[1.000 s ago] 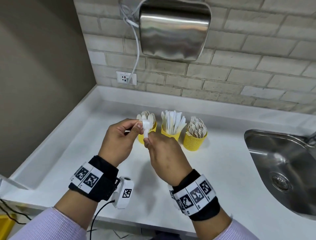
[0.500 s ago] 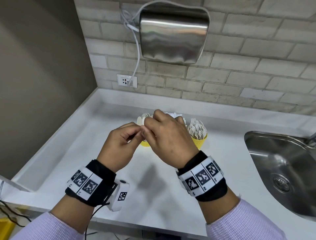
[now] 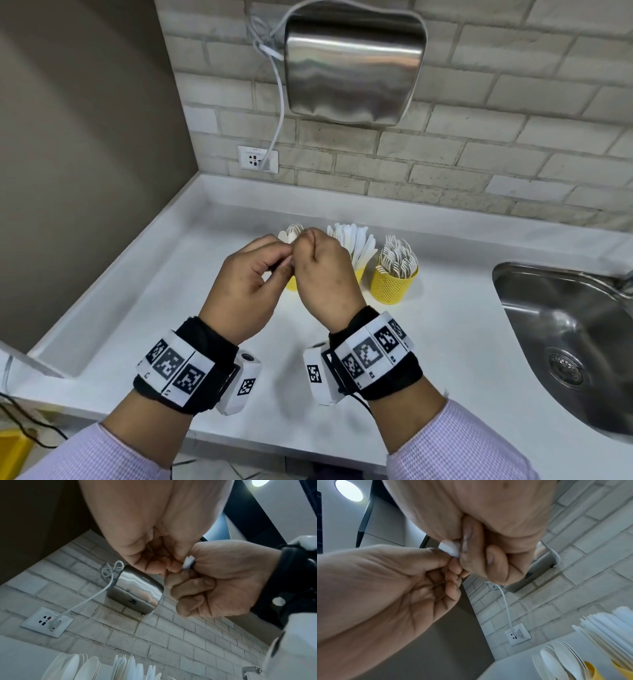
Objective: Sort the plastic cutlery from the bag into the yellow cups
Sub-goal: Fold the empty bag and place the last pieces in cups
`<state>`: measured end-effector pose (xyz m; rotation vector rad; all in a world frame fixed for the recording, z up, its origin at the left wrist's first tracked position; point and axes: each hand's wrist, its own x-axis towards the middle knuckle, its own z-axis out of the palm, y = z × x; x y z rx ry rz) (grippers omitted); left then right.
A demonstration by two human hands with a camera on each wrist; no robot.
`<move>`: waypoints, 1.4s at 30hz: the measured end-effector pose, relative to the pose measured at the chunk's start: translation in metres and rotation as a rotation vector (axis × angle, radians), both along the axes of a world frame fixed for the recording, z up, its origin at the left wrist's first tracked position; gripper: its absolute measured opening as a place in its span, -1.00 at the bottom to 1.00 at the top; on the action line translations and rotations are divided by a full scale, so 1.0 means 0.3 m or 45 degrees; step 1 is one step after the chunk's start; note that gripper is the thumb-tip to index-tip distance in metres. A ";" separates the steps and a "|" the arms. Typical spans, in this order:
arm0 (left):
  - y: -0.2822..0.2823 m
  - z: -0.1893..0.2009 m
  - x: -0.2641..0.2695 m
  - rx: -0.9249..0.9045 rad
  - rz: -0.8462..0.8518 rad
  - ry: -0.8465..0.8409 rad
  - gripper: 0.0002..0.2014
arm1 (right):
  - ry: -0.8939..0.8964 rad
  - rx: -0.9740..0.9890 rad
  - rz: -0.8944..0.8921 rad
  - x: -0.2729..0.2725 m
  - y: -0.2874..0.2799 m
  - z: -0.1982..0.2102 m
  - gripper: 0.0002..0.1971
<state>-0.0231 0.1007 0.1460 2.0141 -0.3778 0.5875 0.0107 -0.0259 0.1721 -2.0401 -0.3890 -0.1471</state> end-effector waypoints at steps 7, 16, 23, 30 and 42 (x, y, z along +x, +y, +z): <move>0.005 0.023 -0.007 0.185 -0.130 0.014 -0.85 | 0.088 0.032 -0.040 -0.002 -0.021 0.006 -0.55; 0.017 0.030 -0.001 0.140 -0.131 0.082 -0.83 | 0.073 0.112 -0.134 -0.031 -0.018 -0.025 -0.64; 0.009 0.023 -0.007 0.023 -0.127 0.081 -0.83 | 0.004 0.089 -0.136 -0.043 -0.023 -0.035 -0.66; 0.025 0.038 0.000 -0.188 -0.073 0.178 -0.91 | -0.064 0.138 -0.163 -0.049 -0.010 -0.061 -0.66; 0.008 0.036 -0.045 -0.071 0.027 0.161 -0.72 | 0.073 0.317 -0.138 -0.035 -0.039 -0.099 -0.66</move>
